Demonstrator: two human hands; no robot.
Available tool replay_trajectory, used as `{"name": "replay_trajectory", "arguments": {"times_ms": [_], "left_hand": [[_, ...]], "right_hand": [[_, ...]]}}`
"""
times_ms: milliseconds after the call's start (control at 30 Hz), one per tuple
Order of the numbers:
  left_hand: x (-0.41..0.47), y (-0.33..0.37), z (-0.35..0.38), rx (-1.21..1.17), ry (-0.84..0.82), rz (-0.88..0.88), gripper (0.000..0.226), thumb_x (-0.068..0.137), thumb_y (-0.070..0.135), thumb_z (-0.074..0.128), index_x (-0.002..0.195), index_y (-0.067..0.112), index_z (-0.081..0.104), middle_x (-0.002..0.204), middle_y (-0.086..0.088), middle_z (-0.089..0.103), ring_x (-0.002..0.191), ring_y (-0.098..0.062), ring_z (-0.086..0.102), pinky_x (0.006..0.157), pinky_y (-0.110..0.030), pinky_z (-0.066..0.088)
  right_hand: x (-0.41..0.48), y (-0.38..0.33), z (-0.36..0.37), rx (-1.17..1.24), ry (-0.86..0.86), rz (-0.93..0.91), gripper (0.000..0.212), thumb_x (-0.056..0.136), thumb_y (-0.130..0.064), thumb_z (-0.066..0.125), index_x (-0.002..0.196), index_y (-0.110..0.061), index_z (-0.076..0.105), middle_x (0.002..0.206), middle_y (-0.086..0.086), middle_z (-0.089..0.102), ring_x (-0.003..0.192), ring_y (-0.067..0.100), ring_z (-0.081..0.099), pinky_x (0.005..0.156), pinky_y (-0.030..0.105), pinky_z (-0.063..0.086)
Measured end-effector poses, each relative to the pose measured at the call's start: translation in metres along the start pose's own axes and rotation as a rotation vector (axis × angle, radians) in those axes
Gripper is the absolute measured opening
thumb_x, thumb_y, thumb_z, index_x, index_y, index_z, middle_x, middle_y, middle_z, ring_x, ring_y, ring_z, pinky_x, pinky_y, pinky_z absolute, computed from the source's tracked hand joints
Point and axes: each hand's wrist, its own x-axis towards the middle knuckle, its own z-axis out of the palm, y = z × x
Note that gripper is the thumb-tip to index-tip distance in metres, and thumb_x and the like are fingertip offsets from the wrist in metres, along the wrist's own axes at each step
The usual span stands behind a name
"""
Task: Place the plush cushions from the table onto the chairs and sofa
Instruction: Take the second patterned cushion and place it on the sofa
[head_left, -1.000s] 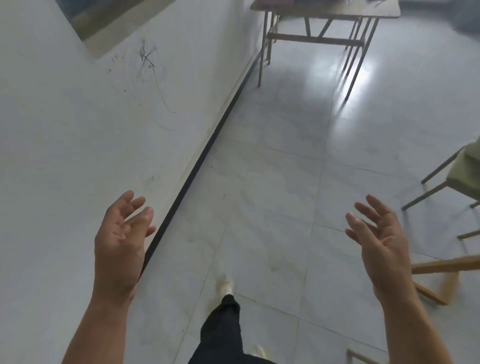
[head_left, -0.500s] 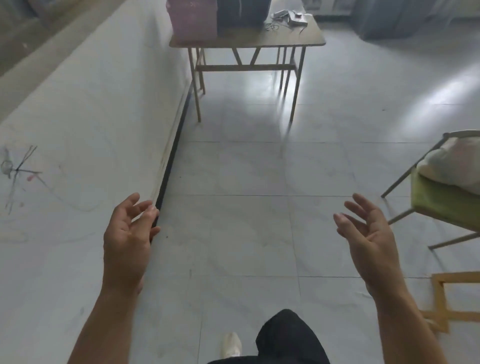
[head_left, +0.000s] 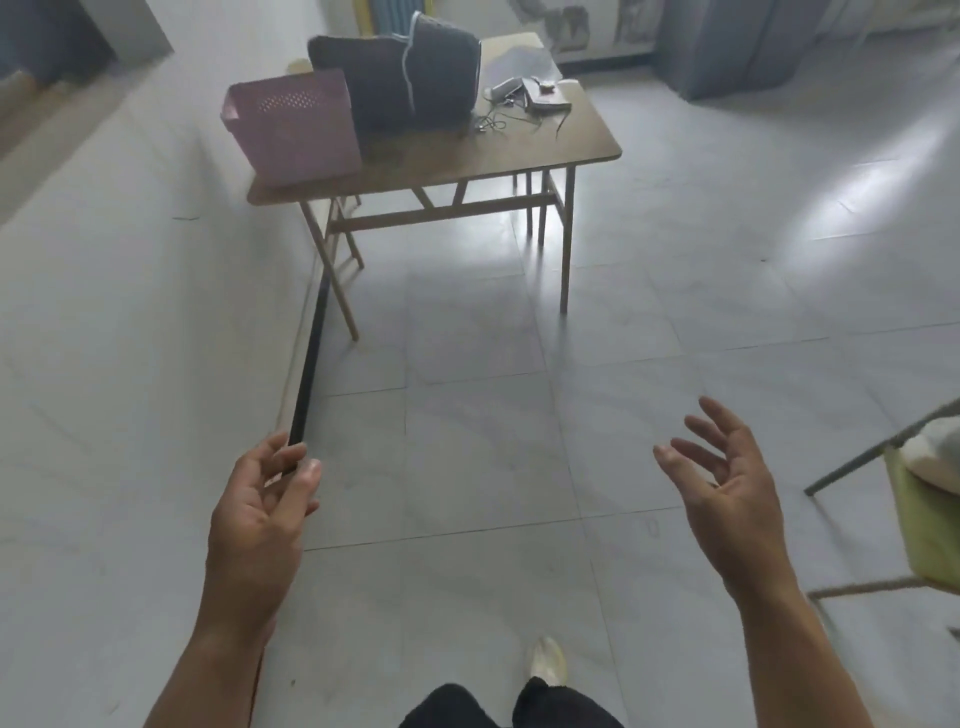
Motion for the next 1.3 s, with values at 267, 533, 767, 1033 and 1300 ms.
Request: {"name": "replay_trajectory", "arguments": {"times_ms": [267, 533, 767, 1033, 1300], "left_hand": [[0.211, 0.015, 0.068, -0.088, 0.069, -0.046, 0.029, 0.100, 0.010, 0.059, 0.124, 0.027, 0.060, 0.121, -0.001, 0.067, 0.122, -0.030, 0.063, 0.096, -0.048, 0.053], [0.455, 0.058, 0.143, -0.076, -0.046, -0.063, 0.032, 0.101, 0.013, 0.059, 0.132, 0.018, 0.061, 0.115, -0.001, 0.071, 0.115, -0.025, 0.067, 0.097, -0.046, 0.054], [0.664, 0.144, 0.235, -0.018, -0.093, 0.032, 0.032, 0.101, 0.018, 0.058, 0.133, 0.024, 0.057, 0.120, -0.001, 0.069, 0.114, -0.022, 0.067, 0.098, -0.046, 0.055], [0.837, 0.151, 0.368, 0.004, -0.051, -0.120, 0.036, 0.099, 0.012, 0.063, 0.134, 0.019, 0.057, 0.126, -0.007, 0.066, 0.119, -0.024, 0.065, 0.094, -0.045, 0.057], [0.988, 0.228, 0.435, 0.023, 0.084, -0.059, 0.037, 0.101, 0.023, 0.059, 0.137, 0.026, 0.053, 0.129, 0.003, 0.063, 0.119, -0.016, 0.062, 0.097, -0.039, 0.056]], "right_hand": [[0.220, -0.048, 0.128, -0.066, -0.117, -0.021, 0.053, 0.097, -0.021, 0.069, 0.146, -0.027, 0.052, 0.135, -0.006, 0.063, 0.114, -0.002, 0.062, 0.081, 0.016, 0.047], [0.411, -0.101, 0.260, -0.158, -0.182, -0.002, 0.046, 0.097, -0.021, 0.070, 0.141, -0.020, 0.059, 0.133, -0.001, 0.067, 0.116, 0.015, 0.065, 0.076, 0.013, 0.046], [0.591, -0.156, 0.332, -0.095, -0.075, -0.001, 0.040, 0.098, -0.019, 0.067, 0.137, -0.024, 0.058, 0.129, -0.003, 0.065, 0.115, 0.017, 0.063, 0.081, 0.018, 0.048], [0.830, -0.155, 0.418, -0.109, -0.167, 0.045, 0.045, 0.097, -0.021, 0.071, 0.140, -0.023, 0.059, 0.128, -0.005, 0.066, 0.114, 0.010, 0.065, 0.076, 0.011, 0.047], [1.042, -0.242, 0.510, -0.078, -0.360, -0.068, 0.047, 0.096, -0.022, 0.071, 0.140, -0.025, 0.057, 0.130, -0.003, 0.065, 0.116, 0.005, 0.065, 0.094, 0.028, 0.055]]}}
